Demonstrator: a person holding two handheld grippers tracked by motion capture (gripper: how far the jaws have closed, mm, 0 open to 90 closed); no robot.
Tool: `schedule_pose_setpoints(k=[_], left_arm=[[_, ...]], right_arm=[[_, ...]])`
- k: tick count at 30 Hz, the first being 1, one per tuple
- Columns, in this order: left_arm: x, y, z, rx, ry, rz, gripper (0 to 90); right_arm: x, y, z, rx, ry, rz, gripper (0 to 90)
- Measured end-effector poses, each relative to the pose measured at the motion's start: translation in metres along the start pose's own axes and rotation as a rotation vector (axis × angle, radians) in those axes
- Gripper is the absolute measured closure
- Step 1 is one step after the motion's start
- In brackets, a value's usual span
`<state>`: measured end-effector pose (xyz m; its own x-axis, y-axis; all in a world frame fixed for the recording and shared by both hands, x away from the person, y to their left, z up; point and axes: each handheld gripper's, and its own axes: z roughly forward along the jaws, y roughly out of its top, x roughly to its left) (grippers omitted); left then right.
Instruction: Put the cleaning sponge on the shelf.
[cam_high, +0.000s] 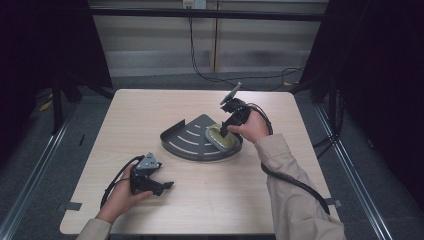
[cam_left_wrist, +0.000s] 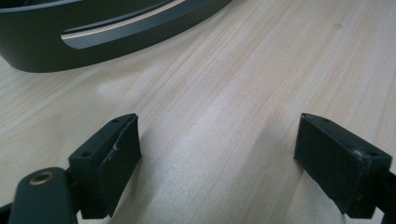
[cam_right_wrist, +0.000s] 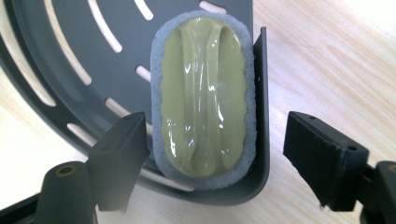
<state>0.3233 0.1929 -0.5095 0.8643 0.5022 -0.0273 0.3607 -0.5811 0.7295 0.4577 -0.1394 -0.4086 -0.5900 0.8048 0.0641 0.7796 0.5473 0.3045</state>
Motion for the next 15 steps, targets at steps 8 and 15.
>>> schedule_pose_setpoints(k=[8, 15], left_arm=[[0.000, 0.000, 0.000, 0.000, 0.000, -0.001, 13.9], [0.000, 0.000, 0.000, 0.002, 0.000, 0.000, 13.9]], right_arm=[[-0.002, -0.012, -0.007, -0.010, 0.006, -0.012, 21.0], [-0.003, -0.023, -0.010, -0.015, 0.018, -0.017, 20.7]])
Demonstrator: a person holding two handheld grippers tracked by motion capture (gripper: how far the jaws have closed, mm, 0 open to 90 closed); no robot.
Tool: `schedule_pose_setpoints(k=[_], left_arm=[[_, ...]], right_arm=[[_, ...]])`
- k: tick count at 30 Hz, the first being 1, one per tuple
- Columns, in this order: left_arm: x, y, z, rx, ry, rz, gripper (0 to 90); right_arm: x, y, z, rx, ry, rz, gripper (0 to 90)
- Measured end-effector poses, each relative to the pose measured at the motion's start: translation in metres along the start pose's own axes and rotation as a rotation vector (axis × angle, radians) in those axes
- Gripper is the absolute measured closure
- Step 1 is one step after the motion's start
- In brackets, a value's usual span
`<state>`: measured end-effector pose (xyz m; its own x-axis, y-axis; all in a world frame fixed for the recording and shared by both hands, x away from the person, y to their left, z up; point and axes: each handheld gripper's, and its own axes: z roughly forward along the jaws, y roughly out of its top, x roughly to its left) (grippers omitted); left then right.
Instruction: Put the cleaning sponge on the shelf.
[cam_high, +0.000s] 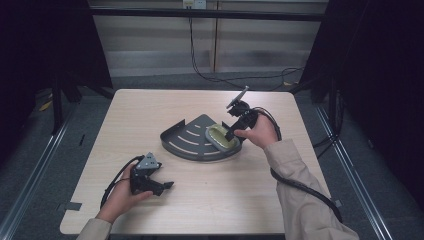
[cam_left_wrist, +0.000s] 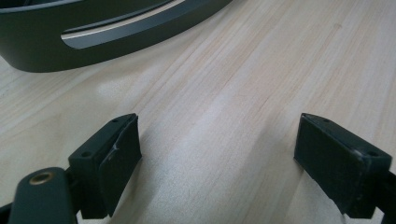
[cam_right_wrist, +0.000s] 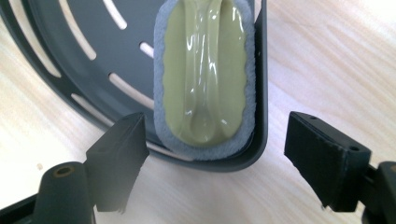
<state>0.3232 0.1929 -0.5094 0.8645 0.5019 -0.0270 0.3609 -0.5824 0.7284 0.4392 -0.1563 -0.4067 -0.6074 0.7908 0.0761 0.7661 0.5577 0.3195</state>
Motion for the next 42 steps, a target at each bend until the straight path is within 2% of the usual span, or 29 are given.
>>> schedule_pose_setpoints(k=[13, 15, 22, 27, 36, 42], left_arm=[[0.000, 0.000, 0.000, -0.001, 0.002, 0.000, 13.9], [0.000, 0.000, 0.000, -0.001, 0.000, 0.000, 13.9], [0.000, 0.000, 0.000, -0.001, 0.000, -0.003, 13.9], [0.000, 0.000, 0.000, -0.001, -0.001, -0.003, 13.9], [0.000, 0.000, 0.000, 0.003, -0.001, 0.003, 13.9], [0.000, 0.000, 0.000, 0.003, 0.000, 0.003, 13.9]], right_arm=[[-0.001, -0.017, -0.010, -0.009, 0.014, -0.016, 19.7], [0.000, -0.020, -0.011, -0.002, 0.019, -0.010, 19.7], [0.000, -0.030, -0.015, 0.012, 0.036, -0.034, 19.9], [0.003, -0.037, -0.016, 0.053, 0.039, -0.053, 19.5], [0.009, -0.051, -0.017, 0.052, 0.056, -0.090, 19.1], [0.011, -0.062, -0.014, 0.079, 0.052, -0.109, 19.1]])
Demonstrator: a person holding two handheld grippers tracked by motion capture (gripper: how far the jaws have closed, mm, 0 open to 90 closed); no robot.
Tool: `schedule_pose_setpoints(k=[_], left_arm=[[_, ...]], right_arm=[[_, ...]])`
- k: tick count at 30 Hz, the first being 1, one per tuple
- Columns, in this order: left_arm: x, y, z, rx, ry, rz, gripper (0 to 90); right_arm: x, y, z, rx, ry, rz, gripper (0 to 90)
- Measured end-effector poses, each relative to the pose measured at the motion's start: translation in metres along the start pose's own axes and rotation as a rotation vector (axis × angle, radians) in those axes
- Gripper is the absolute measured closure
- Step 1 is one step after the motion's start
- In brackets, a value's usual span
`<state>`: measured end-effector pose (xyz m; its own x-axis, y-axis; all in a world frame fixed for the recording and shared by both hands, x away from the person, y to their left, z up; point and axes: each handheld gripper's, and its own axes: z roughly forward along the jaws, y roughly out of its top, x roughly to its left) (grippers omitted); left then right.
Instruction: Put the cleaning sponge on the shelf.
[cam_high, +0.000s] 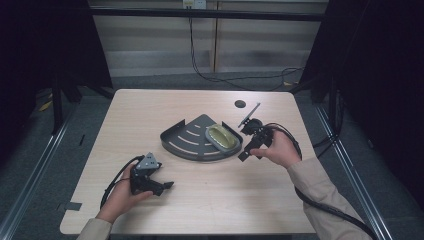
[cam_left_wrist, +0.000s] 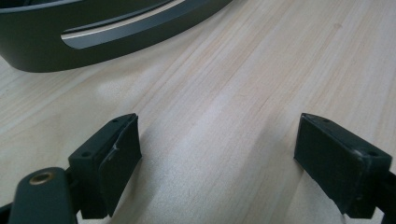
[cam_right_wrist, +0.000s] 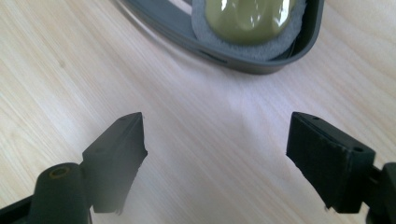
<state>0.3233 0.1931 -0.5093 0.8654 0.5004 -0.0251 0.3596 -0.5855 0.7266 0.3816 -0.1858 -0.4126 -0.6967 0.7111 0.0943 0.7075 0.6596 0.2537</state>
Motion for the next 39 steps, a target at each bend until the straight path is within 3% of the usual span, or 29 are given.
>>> schedule_pose_setpoints(k=[17, 39], left_arm=[[0.000, 0.000, 0.000, 0.000, 0.001, 0.001, 13.9], [0.000, 0.000, 0.000, 0.000, 0.000, 0.000, 13.9]], right_arm=[[-0.007, -0.036, 0.006, -0.010, 0.014, 0.004, 19.5], [0.002, -0.066, 0.013, -0.011, 0.006, -0.034, 19.5]])
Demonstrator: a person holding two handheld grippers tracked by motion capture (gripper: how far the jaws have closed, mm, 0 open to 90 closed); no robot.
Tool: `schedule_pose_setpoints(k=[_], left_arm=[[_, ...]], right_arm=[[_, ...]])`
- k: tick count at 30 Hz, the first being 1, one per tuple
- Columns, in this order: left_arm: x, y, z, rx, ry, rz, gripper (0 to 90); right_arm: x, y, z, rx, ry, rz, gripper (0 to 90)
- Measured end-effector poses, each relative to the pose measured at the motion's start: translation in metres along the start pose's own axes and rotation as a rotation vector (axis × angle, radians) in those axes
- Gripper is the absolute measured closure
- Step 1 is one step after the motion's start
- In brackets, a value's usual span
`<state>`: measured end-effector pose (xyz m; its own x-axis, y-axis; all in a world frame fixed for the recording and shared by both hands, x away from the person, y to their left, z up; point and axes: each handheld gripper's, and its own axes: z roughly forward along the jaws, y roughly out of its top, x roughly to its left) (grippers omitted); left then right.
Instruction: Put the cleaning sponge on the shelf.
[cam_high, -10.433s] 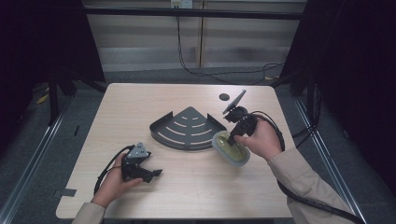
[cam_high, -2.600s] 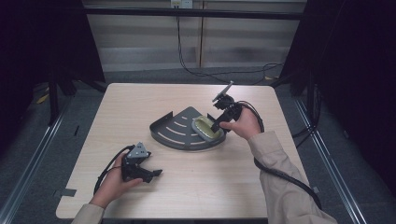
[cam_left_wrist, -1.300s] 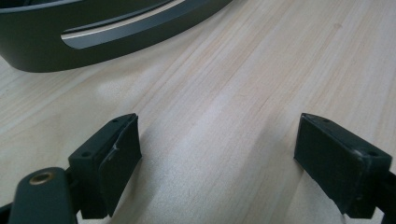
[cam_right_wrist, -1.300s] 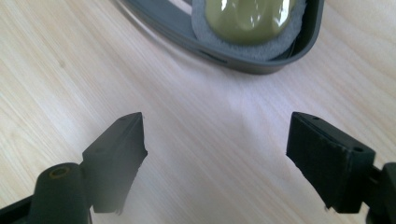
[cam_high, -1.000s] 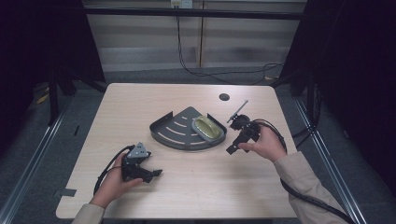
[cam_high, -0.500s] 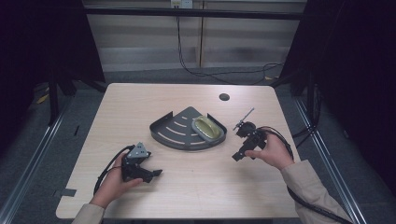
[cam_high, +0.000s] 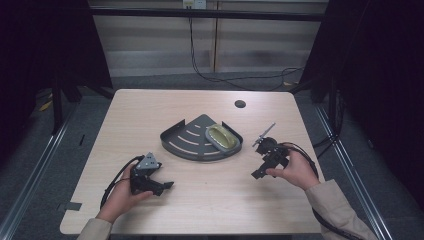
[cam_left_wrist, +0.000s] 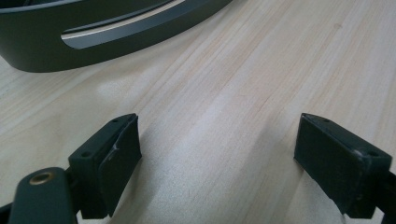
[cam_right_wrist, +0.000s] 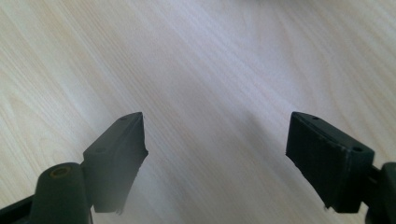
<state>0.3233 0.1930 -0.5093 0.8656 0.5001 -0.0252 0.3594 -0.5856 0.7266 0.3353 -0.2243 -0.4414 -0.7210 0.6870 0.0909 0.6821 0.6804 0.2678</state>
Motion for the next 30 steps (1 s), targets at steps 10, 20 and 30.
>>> schedule_pose_setpoints(k=[10, 20, 30], left_arm=[[0.000, 0.000, 0.000, 0.000, 0.002, 0.001, 13.9], [0.000, 0.000, 0.000, 0.000, 0.000, 0.000, 13.9], [0.000, 0.000, 0.000, -0.001, 0.001, -0.001, 13.9]], right_arm=[[-0.007, -0.024, 0.003, -0.030, 0.010, 0.026, 19.5], [-0.008, -0.043, 0.005, -0.072, 0.010, 0.032, 19.3], [-0.006, -0.062, 0.016, -0.117, 0.005, 0.037, 19.1]])
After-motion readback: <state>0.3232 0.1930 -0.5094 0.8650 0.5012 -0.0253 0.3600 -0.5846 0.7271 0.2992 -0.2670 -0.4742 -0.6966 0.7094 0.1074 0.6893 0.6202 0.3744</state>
